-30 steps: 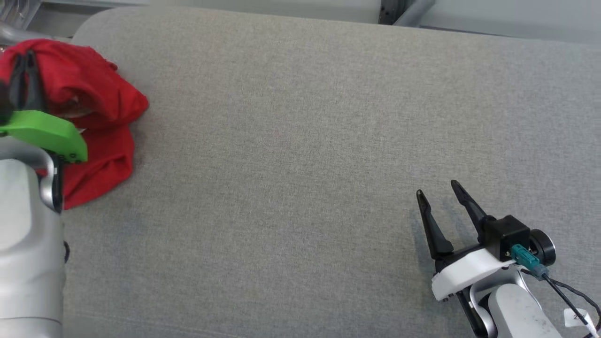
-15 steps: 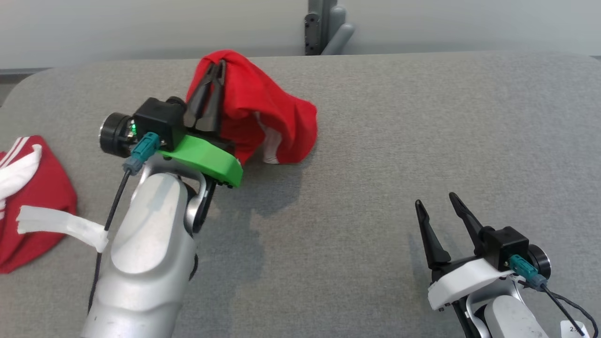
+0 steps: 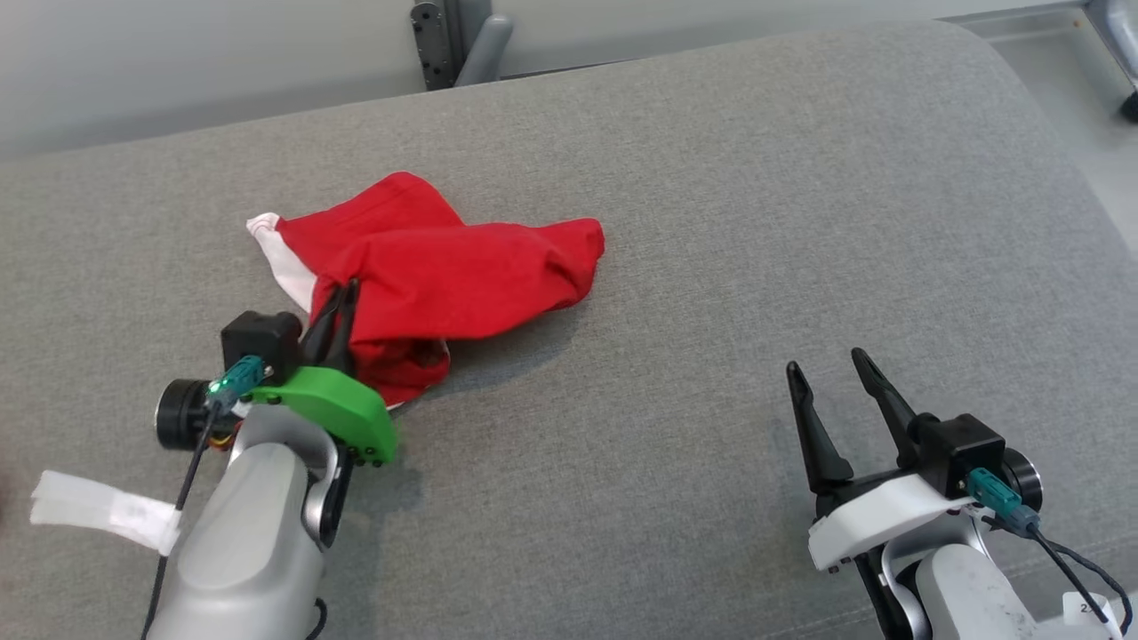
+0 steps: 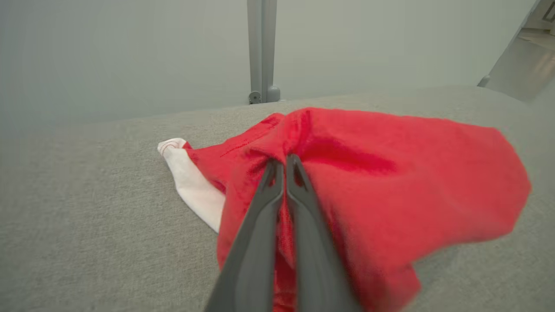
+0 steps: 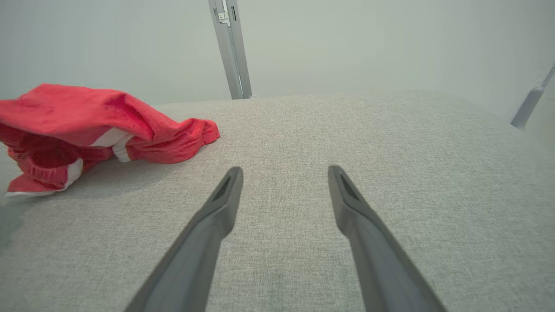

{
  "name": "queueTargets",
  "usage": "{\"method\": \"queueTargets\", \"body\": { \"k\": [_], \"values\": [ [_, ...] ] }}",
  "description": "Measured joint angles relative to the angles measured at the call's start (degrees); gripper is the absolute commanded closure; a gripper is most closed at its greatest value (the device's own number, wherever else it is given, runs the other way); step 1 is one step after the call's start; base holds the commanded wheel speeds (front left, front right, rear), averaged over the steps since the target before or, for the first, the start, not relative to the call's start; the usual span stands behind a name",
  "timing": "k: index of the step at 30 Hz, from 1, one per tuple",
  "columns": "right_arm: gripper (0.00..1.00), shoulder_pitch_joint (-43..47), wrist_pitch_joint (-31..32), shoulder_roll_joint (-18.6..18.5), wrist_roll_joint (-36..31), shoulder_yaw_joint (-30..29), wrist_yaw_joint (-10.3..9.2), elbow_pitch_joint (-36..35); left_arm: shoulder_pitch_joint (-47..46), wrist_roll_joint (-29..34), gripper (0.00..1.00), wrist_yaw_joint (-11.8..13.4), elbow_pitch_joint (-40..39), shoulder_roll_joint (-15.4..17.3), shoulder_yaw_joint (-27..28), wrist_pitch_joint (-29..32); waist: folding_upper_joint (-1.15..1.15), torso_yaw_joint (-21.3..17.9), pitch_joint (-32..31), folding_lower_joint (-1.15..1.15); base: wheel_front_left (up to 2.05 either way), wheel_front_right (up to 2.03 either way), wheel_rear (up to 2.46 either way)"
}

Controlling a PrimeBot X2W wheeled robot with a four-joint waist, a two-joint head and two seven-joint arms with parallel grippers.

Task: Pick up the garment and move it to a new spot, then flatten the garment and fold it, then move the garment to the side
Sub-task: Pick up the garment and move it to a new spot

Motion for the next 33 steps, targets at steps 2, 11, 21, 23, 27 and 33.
{"method": "queueTargets", "body": {
  "k": [2, 11, 21, 23, 27, 33],
  "values": [
    [0.00, -0.2, 0.0, 0.0, 0.0, 0.0, 0.00, -0.1, 1.1, 0.6, 0.00, 1.1, 0.7, 0.8, 1.7, 0.0, 0.00, -1.0, 0.5, 0.00, 0.00, 0.00, 0.00],
    [0.00, 1.3, 0.0, 0.0, 0.0, -0.1, -0.01, -0.1, 11.0, 4.2, 0.00, 3.5, -8.2, 0.8, 9.1, 0.0, 0.00, -2.2, -1.5, 0.00, 0.00, 0.00, 0.00],
    [0.00, 4.2, 0.0, 0.0, -0.5, 1.3, 0.00, -0.5, 25.7, 8.4, 0.00, 3.2, -22.7, -2.6, 16.0, 0.0, 0.00, -0.1, -7.5, 0.00, 0.00, 0.00, 0.00],
    [0.00, 4.7, 0.0, 0.1, -0.5, 1.2, -0.01, -0.7, 27.7, 9.2, 0.00, 2.8, -24.3, -2.9, 16.7, 0.0, 0.00, 0.7, -8.3, 0.00, 0.00, 0.00, 0.00],
    [0.00, 5.4, 0.0, 0.1, -0.7, 1.1, 0.00, -0.7, 31.4, 10.5, 0.00, 2.4, -26.7, -3.3, 17.3, 0.0, 0.00, 2.3, -9.6, 0.00, 0.00, 0.00, 0.00],
    [0.00, 6.9, 0.0, 0.3, -0.8, 0.5, 0.00, -0.6, 35.9, 10.8, 0.00, 2.3, -28.6, -3.4, 18.1, 0.0, 0.00, 4.7, -11.1, -0.01, 0.00, 0.00, 0.00]
  ]
}}
